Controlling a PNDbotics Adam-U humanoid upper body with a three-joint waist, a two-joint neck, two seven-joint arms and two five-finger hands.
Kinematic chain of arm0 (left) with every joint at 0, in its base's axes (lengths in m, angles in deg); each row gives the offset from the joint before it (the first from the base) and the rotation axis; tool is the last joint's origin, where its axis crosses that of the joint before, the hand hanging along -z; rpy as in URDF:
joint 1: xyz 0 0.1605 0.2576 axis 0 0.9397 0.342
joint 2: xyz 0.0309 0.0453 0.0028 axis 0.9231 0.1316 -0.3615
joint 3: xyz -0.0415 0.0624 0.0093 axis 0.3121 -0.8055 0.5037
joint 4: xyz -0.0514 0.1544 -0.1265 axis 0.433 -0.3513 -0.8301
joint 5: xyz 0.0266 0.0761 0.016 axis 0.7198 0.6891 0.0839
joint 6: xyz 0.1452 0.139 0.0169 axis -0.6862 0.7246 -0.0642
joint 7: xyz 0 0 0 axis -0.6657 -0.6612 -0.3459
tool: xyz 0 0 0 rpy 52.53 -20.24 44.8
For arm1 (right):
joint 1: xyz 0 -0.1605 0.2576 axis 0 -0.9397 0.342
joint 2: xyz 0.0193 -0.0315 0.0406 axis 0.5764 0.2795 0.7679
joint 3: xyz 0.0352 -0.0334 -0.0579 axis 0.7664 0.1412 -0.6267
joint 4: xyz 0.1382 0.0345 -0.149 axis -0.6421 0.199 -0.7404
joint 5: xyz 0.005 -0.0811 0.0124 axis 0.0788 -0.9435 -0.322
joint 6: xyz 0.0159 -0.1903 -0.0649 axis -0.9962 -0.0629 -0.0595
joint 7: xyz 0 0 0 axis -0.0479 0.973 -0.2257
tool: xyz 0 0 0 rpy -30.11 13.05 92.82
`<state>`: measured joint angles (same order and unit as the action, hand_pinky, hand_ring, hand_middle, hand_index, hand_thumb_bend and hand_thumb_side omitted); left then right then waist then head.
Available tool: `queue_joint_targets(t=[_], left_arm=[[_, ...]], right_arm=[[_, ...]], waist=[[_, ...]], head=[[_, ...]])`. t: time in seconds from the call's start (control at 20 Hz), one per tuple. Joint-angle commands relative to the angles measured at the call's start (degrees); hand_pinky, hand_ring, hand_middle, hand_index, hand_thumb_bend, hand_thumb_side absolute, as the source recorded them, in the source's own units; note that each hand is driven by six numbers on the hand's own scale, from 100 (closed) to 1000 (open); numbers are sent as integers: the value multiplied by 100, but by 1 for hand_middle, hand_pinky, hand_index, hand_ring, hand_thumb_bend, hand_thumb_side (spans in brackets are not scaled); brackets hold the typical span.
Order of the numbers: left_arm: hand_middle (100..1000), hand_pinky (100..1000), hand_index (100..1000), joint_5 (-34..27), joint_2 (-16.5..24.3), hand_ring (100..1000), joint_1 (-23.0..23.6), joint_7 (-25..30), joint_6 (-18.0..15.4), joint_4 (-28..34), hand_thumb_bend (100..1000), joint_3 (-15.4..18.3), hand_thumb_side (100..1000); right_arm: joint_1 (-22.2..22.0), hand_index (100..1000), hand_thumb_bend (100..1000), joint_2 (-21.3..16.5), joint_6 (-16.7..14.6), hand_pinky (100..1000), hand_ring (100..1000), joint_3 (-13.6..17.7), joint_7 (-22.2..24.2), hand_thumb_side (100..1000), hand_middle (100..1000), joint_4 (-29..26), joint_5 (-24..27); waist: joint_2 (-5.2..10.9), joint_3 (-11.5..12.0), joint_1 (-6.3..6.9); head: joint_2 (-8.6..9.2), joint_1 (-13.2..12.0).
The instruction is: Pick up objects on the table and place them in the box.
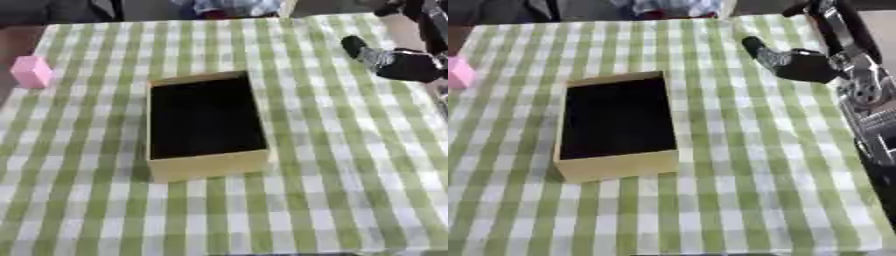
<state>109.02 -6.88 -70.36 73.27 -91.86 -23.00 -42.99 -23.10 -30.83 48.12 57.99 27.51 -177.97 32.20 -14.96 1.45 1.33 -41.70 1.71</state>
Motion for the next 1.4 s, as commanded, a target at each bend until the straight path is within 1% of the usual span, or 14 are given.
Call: queue_joint_targets(t=[0.05,0.2,0.5,0.9,0.95,1.4], left_arm=[[762,824,884,38,319,794,-157,-88,-5,87,658,81,178],[763,825,884,72,332,797,-200,-142,5,82,652,95,174],[764,832,881,273,304,809,-369,-347,22,-37,619,124,136],[759,835,876,773,44,809,-839,-616,11,-595,613,171,127],[759,835,876,816,9,810,-887,-655,10,-653,611,187,124],[755,833,871,1054,-175,806,-1111,-829,123,-1013,584,302,131]], right_arm=[[52,942,462,-134,4,733,854,119,-65,393,865,-208,-64],[32,942,462,-132,13,733,854,170,-112,394,865,-287,-82],[-9,942,462,-134,33,734,854,238,-175,396,865,-408,-94],[-9,942,452,-106,47,733,852,275,-210,388,865,-476,-90],[0,942,462,-100,47,733,851,276,-211,395,864,-482,-88],[86,942,462,-74,42,733,849,268,-202,396,864,-528,-70]], waist=[[53,2,-3],[-24,-5,-25],[-134,-44,-83],[-215,-89,-129],[-231,-101,-130],[-378,-224,-157]], head=[[82,26],[125,35],[211,27],[298,14],[314,10],[445,-43]])
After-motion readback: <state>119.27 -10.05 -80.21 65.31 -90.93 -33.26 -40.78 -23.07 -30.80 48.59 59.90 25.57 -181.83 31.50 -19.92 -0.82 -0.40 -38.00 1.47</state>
